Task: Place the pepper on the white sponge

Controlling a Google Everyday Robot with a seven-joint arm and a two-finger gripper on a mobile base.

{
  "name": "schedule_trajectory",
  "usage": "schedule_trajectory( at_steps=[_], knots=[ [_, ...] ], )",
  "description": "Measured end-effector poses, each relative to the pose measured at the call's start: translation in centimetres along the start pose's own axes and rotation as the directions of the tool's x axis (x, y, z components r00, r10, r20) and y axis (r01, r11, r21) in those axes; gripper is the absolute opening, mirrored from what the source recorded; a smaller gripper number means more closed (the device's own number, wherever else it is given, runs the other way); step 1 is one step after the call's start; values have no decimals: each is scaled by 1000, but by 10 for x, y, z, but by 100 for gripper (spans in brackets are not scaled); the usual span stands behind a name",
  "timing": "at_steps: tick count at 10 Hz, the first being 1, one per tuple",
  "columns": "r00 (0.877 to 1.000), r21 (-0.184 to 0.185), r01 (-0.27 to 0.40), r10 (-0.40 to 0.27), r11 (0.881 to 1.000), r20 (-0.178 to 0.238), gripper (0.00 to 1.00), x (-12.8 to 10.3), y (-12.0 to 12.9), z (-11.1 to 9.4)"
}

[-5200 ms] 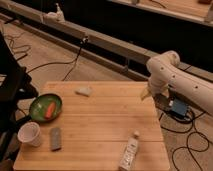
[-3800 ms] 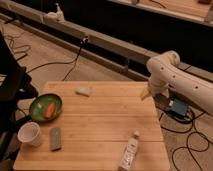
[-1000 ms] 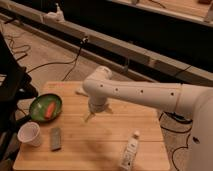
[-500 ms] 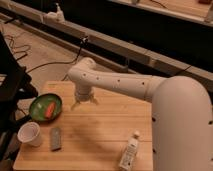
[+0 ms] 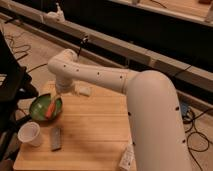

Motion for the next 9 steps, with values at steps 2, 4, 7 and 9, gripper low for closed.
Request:
schedule_trajectory(
  at_steps=[2, 4, 7, 9],
  knots=[
    [1000, 0, -2, 2, 1000, 0, 80, 0, -2, 0],
    [1000, 16, -2, 2, 1000, -10, 80, 1, -4, 2],
    [998, 28, -19, 21, 999, -66, 80, -7, -2, 32],
    [995, 14, -1, 2, 1000, -97, 80, -16, 15, 52]
  ],
)
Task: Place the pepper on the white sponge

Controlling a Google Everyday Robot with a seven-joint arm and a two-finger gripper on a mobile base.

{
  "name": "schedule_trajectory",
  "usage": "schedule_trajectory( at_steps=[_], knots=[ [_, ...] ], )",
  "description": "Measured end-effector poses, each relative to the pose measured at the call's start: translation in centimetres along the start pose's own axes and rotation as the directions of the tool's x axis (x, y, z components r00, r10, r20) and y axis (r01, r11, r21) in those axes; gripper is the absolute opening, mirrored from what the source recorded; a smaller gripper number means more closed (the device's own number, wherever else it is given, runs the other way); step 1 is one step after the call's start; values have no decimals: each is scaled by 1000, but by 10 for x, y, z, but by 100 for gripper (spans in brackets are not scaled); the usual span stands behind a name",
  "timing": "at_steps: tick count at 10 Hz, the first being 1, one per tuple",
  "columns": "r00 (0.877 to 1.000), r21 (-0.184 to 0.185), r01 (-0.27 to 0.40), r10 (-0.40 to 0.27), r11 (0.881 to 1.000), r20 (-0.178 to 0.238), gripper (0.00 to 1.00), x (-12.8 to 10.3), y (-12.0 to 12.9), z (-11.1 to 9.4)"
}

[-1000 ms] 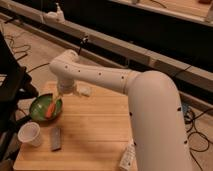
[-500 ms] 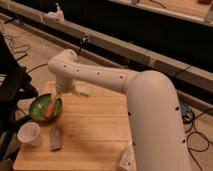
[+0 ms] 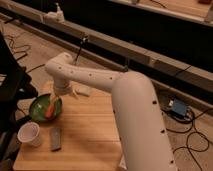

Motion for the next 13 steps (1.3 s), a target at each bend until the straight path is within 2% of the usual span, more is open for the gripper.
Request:
schedule_trajectory(
  at_steps=[4, 7, 10, 13],
  knots=[
    [998, -39, 53, -54, 998, -12, 80, -23, 39, 12],
    [993, -52, 115, -116, 992, -13, 80, -28, 68, 18],
    [981, -38, 187, -189, 982, -33, 80, -23, 97, 33],
    [980, -29, 185, -186, 982, -71, 80, -22, 97, 54]
  ],
)
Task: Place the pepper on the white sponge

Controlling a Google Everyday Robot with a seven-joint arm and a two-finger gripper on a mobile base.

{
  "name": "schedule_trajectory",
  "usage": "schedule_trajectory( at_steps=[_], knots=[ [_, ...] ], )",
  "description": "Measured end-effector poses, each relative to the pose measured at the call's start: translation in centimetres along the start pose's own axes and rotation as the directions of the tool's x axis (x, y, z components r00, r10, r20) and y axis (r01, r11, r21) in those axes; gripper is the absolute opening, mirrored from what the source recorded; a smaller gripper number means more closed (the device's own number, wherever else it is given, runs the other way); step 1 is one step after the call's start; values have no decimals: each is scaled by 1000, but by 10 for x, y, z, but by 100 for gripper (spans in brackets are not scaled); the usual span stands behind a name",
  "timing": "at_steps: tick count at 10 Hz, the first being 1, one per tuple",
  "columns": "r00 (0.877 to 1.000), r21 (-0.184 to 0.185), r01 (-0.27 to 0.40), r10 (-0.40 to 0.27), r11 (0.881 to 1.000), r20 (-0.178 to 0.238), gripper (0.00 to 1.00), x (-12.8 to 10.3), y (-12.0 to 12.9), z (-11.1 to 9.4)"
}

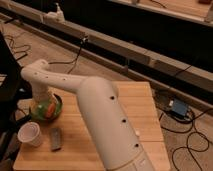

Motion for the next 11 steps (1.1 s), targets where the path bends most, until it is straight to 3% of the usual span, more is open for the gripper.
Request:
schedule_trajectory(
  at_steps=[4, 7, 9, 11],
  knots=[
    [999, -27, -48, 47, 998, -23, 80, -7, -7, 17],
    [995, -91, -85, 80, 992, -56, 80, -3, -5, 40],
    [993, -109, -107, 100, 988, -68, 73, -1, -7, 48],
    [991, -108, -127, 120, 986, -65, 52, -3, -14, 51]
  ],
)
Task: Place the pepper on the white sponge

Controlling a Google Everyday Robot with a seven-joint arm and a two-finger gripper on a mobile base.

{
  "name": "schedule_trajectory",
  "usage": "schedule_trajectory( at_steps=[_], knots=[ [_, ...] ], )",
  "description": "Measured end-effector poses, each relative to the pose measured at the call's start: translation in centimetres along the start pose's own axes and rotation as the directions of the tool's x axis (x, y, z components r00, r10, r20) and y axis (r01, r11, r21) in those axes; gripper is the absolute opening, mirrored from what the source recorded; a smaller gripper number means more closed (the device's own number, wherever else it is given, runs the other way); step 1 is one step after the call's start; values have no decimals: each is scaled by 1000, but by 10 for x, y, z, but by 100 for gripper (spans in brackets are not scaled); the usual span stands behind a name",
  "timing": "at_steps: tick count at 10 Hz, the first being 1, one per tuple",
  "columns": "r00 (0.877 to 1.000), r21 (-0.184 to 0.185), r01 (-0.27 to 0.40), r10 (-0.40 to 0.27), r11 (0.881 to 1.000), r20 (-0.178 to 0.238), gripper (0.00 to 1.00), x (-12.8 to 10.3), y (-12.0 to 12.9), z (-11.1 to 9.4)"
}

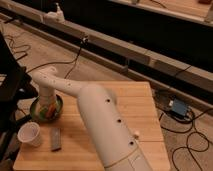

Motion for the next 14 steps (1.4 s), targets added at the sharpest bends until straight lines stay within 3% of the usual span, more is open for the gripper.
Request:
schedule_trajectory(
  at_steps=[4, 6, 9, 14],
  knots=[
    [999, -6, -32, 32, 999, 24, 12, -4, -7, -8],
    [998, -20, -28, 29, 999, 55, 0, -8, -5, -24],
    [992, -43, -11, 16, 999, 122, 0, -14, -3, -61],
    [964, -86, -53, 74, 995, 256, 0, -27, -34, -145]
  ],
)
